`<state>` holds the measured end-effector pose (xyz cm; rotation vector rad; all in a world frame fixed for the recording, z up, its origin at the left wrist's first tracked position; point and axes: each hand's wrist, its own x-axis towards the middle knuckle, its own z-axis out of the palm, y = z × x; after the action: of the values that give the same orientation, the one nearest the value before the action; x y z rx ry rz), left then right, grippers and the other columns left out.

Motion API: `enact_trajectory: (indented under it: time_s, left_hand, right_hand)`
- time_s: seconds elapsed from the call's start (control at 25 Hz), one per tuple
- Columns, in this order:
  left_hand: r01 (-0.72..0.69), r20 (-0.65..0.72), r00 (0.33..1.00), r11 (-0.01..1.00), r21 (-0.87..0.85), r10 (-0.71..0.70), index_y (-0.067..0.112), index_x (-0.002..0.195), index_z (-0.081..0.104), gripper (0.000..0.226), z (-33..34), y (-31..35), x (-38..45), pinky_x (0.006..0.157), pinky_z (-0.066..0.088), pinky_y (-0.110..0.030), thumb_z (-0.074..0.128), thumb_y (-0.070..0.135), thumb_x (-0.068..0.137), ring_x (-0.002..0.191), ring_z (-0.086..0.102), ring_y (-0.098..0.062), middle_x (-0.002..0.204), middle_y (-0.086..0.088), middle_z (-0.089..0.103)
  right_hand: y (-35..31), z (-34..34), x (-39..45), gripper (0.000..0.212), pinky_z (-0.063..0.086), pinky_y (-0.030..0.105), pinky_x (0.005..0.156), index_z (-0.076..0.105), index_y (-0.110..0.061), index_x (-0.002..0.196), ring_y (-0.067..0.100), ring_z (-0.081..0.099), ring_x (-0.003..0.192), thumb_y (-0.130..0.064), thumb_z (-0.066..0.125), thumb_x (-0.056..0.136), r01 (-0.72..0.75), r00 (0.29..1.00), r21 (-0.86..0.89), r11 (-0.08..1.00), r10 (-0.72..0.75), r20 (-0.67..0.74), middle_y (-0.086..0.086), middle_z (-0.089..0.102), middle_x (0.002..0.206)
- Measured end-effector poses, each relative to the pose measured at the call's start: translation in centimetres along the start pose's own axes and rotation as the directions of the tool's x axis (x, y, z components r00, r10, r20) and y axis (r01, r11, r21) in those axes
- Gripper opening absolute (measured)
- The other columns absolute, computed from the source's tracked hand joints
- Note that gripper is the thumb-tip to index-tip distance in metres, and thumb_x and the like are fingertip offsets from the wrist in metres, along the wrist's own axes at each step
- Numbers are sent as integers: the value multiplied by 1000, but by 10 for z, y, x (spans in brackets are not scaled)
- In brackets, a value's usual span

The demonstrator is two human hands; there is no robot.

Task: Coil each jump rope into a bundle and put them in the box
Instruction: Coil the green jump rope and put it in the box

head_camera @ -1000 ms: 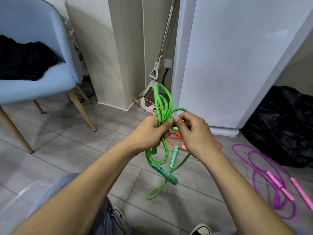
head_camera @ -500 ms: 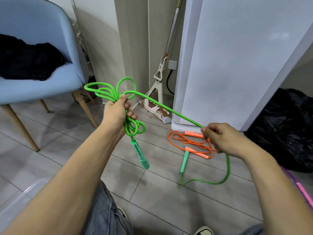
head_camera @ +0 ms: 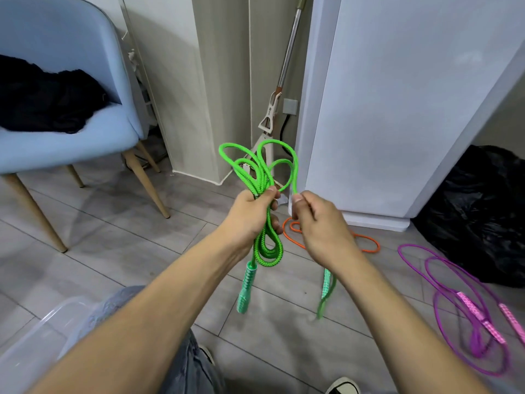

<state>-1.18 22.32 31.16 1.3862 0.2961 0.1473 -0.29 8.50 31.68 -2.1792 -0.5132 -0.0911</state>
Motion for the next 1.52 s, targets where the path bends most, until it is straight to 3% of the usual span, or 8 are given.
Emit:
enact_trajectory:
  time_s: [0.36,0.6,0.72,1.04,1.12,1.24,1.4,1.52]
  left_hand:
    - [-96,12,995,986,139,95,2,74,56,33,3,-1,-6,50,40,-28,50,17,102,43,45,-15,52,-7,47]
    - [-92,-208,978,835,-542,-28,6,73,48,34,-35,29,26,53,60,-36,40,11,105,45,58,-19,51,-2,54]
    - [-88,-237,969,800,-594,-69,13,74,43,32,-63,33,41,47,52,-27,38,15,105,50,43,-17,59,-2,41]
    - [-137,-148,980,990,-33,131,10,81,46,22,-51,28,29,38,34,-20,46,13,103,37,33,-10,63,0,41]
    - [-139,0,990,978,153,141,8,86,45,19,-38,21,19,41,35,-23,47,17,103,39,35,-11,63,1,43]
    - [-209,182,972,908,362,151,3,89,51,24,-19,10,3,48,38,-29,45,21,105,42,41,-15,49,5,49]
    - [-318,348,925,812,488,153,6,104,57,30,-9,1,-4,53,44,-41,46,35,99,53,48,-22,78,-31,60]
    - [-359,404,902,787,501,155,4,102,56,26,-9,1,-5,54,48,-44,47,28,101,55,50,-22,76,-12,63]
  right_hand:
    - [2,6,-6,28,39,38,61,52,-25,83,18,55,69,-37,40,105,116,979,-133,984,-90,184,-7,59,71]
    - [21,-23,-8,39,29,25,47,57,-12,80,12,32,43,-37,41,107,-190,810,90,978,105,578,-6,36,52]
    - [27,-47,-11,39,32,25,47,59,-8,84,18,33,45,-34,40,107,-303,700,30,953,201,685,-1,32,54]
    - [39,-72,2,31,31,22,48,66,-10,82,8,36,43,-25,49,104,-168,923,9,986,154,353,-12,45,43]
    - [30,-66,2,28,32,9,47,65,-11,84,0,45,43,-23,49,104,-95,940,7,995,88,329,-21,53,46]
    - [19,-48,-1,27,36,26,51,64,-18,83,3,44,51,-30,50,104,-1,930,29,1000,-10,368,-9,58,57]
    - [23,-27,1,28,48,39,66,63,-22,83,23,58,70,-37,50,102,82,951,5,997,-79,299,7,67,78]
    - [23,-25,3,29,46,36,64,61,-23,79,16,58,67,-37,50,102,55,985,8,998,-56,165,2,65,72]
